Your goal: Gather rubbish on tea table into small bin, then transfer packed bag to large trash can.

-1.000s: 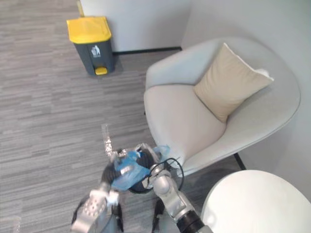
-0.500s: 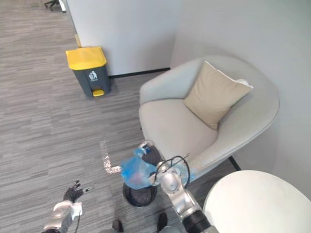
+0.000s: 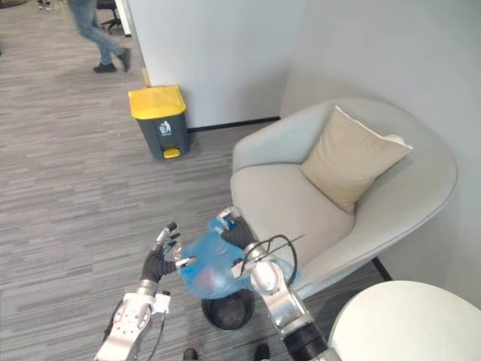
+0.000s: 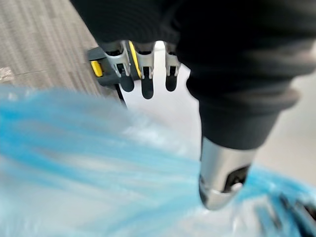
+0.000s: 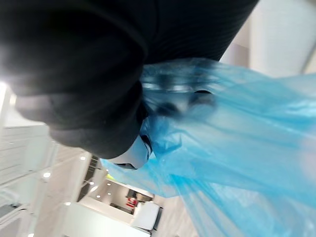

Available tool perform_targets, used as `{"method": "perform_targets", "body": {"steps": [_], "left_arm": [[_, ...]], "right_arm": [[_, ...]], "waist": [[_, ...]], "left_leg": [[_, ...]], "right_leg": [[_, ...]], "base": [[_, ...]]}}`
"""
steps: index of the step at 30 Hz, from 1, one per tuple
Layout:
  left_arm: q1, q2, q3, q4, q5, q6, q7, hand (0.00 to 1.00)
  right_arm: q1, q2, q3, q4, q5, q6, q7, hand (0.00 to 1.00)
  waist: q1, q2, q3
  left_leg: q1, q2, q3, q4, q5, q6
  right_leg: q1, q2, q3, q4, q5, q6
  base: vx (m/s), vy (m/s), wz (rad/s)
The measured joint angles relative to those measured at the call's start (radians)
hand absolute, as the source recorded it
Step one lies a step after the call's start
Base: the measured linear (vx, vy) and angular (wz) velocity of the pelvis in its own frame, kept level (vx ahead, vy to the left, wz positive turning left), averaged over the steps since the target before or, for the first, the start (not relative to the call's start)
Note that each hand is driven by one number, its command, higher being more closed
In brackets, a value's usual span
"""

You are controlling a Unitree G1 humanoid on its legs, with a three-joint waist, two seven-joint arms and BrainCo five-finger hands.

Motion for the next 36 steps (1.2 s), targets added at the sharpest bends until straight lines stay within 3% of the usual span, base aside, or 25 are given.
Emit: {"method": "perform_targets", "body": {"steps": [5, 8, 18, 28, 36], "left_arm": [[-0.05, 0.0, -0.036, -0.022, 0.062, -0.041, 0.006, 0.0], [-0.052, 0.01, -0.079, -0.004, 0.123, -0.04, 0.006, 0.0], [-0.154, 0.052, -0.145, 0.081, 0.164, -0.039, -0.001, 0.0], [-0.203, 0.066, -0.146, 0.154, 0.207, -0.018, -0.019, 0.0], [-0.206, 0.065, -0.14, 0.154, 0.208, 0.004, -0.044, 0.0]], "right_arm": [[-0.036, -0.001, 0.014, -0.001, 0.002, -0.005, 0.008, 1.0], [-0.061, -0.003, 0.04, -0.001, 0.005, -0.009, 0.011, 1.0], [-0.121, -0.029, 0.084, -0.002, 0.043, -0.011, 0.03, 1.0], [-0.167, -0.05, 0.118, -0.122, 0.145, -0.029, 0.064, 1.0], [-0.191, -0.048, 0.127, -0.122, 0.191, -0.028, 0.097, 1.0]], "waist": [[-0.006, -0.002, -0.003], [-0.009, -0.005, -0.005], [-0.023, -0.016, -0.023], [-0.034, -0.017, -0.025], [-0.03, -0.019, -0.035]], "left_leg": [[0.014, -0.005, 0.006, -0.01, 0.002, 0.003], [0.018, -0.006, 0.016, -0.01, 0.002, 0.004], [0.019, 0.0, 0.022, -0.01, 0.002, 0.004], [0.019, 0.002, 0.045, -0.01, 0.001, 0.002], [0.03, -0.001, 0.067, -0.011, 0.0, 0.003]], "right_leg": [[0.001, -0.004, 0.008, 0.008, -0.002, 0.002], [0.0, -0.004, 0.018, 0.008, -0.002, 0.002], [-0.001, 0.0, 0.03, 0.002, 0.001, -0.001], [-0.01, 0.01, 0.056, -0.009, 0.015, -0.006], [-0.017, 0.009, 0.077, 0.005, 0.015, -0.006]], "base": [[-0.02, 0.005, -0.04], [-0.02, -0.002, -0.08], [0.0, -0.009, -0.02], [-0.02, -0.019, -0.08], [-0.01, -0.006, -0.06]]}}
